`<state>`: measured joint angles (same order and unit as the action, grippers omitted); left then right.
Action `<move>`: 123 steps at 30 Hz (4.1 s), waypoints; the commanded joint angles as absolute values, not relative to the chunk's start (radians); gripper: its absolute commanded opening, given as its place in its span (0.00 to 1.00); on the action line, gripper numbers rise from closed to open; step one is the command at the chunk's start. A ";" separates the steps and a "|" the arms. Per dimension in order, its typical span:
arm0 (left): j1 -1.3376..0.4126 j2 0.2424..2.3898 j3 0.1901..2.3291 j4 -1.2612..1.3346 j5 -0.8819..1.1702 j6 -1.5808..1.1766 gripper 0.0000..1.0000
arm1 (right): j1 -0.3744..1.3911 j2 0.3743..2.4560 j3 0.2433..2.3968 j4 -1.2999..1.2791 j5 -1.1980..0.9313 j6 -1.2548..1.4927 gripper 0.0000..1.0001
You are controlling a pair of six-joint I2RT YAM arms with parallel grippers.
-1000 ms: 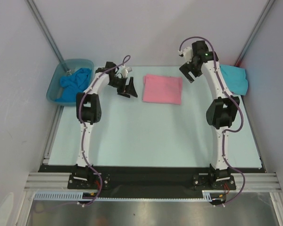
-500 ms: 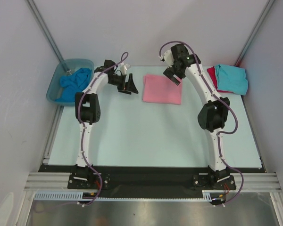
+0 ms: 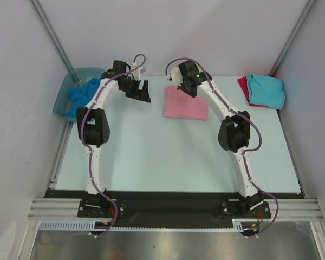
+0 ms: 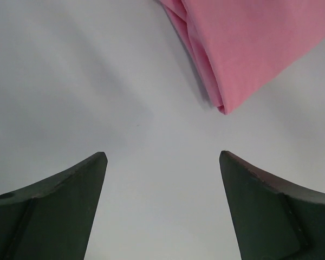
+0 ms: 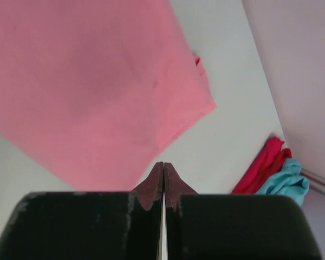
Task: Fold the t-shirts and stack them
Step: Neatly place the folded tshirt to the corner
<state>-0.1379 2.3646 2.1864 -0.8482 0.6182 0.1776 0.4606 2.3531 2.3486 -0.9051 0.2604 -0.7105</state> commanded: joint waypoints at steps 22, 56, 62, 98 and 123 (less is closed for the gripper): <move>0.051 1.962 2.097 -0.888 0.361 0.365 0.96 | 0.517 2.507 2.226 -0.647 0.132 -0.693 0.00; 0.060 1.999 2.273 -0.923 0.279 0.437 1.00 | 0.212 2.401 2.013 -0.718 0.130 -0.679 0.00; 0.060 2.009 2.281 -0.922 0.290 0.425 1.00 | 0.173 2.367 1.971 -0.727 0.146 -0.701 0.00; 0.066 1.864 1.995 -0.800 0.354 0.577 0.95 | 0.545 2.379 2.194 -0.940 0.406 -0.452 0.94; 0.086 1.861 1.936 -0.755 0.347 0.624 0.95 | 0.523 2.375 1.950 -0.723 0.732 -0.443 1.00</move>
